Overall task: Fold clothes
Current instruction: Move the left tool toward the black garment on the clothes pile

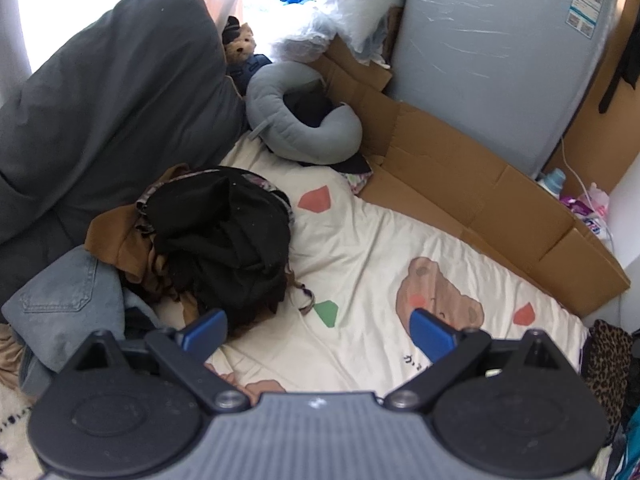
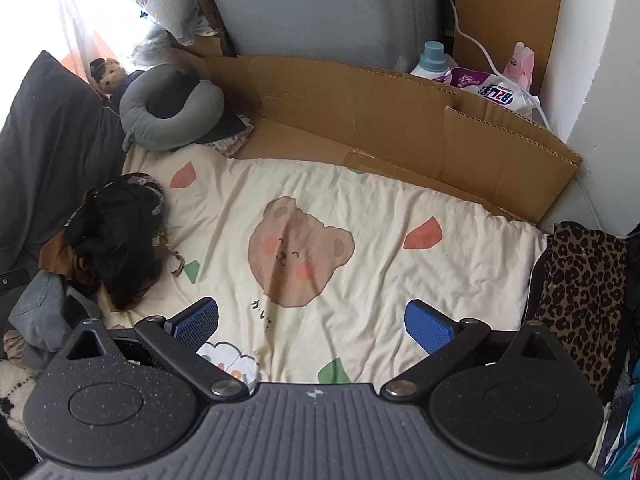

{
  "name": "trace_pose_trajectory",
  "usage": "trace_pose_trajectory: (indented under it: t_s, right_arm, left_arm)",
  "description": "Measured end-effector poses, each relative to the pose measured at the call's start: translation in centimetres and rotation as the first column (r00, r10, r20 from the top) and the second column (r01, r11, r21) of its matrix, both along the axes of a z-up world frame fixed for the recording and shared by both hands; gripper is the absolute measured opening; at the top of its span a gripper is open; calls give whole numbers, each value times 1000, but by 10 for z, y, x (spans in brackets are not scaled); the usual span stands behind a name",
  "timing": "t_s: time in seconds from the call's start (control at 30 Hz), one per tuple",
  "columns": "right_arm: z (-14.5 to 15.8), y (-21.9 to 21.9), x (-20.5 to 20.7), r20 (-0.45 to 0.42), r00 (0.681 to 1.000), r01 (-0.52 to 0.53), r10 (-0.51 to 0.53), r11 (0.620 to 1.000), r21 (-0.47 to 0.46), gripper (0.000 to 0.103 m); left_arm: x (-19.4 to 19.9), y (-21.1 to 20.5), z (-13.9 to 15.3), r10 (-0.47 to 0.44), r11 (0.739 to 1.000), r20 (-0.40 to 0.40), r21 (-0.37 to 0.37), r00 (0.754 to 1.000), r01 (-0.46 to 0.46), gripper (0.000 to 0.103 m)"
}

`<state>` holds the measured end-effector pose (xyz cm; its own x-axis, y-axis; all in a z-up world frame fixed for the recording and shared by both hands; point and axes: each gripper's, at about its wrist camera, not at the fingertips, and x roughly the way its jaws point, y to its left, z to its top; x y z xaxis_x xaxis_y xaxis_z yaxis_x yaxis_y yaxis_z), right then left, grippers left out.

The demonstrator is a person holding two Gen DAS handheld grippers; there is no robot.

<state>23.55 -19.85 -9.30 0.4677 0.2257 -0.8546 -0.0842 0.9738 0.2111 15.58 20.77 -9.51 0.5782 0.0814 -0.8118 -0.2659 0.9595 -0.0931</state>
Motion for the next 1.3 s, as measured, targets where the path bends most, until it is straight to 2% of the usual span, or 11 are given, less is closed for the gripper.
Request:
trace_pose_trajectory:
  t_s: [0.27, 0.43, 0.63, 0.87, 1.0, 1.13, 1.2, 1.3]
  right_arm:
    - [-20, 0, 13, 31, 999, -9, 8, 999, 33, 102]
    - [-34, 2, 20, 65, 998, -27, 24, 999, 34, 102]
    - [-57, 3, 26, 94, 994, -49, 47, 999, 16, 102]
    - [-85, 6, 30, 113, 990, -93, 82, 991, 93, 102]
    - [-103, 19, 28, 124, 985, -135, 121, 985, 107, 102]
    - [-121, 31, 26, 135, 978, -174, 158, 978, 117, 102]
    - [-129, 36, 25, 139, 977, -180, 165, 978, 107, 102]
    - [-145, 40, 26, 114, 978, -184, 173, 978, 97, 102]
  left_arm:
    - [10, 11, -31, 33, 999, 15, 0, 999, -33, 99]
    - [14, 29, -50, 83, 996, 19, -47, 996, -82, 99]
    - [18, 43, -74, 123, 992, 35, -26, 992, -122, 99]
    - [18, 55, -104, 200, 979, 26, -44, 979, -199, 99]
    - [22, 58, -125, 201, 980, 21, -9, 979, -201, 94]
    - [27, 59, -142, 180, 983, 39, 32, 983, -181, 94]
    - [29, 61, -149, 171, 984, 48, 50, 984, -173, 91]
    - [33, 63, -159, 156, 984, 61, 77, 986, -161, 88]
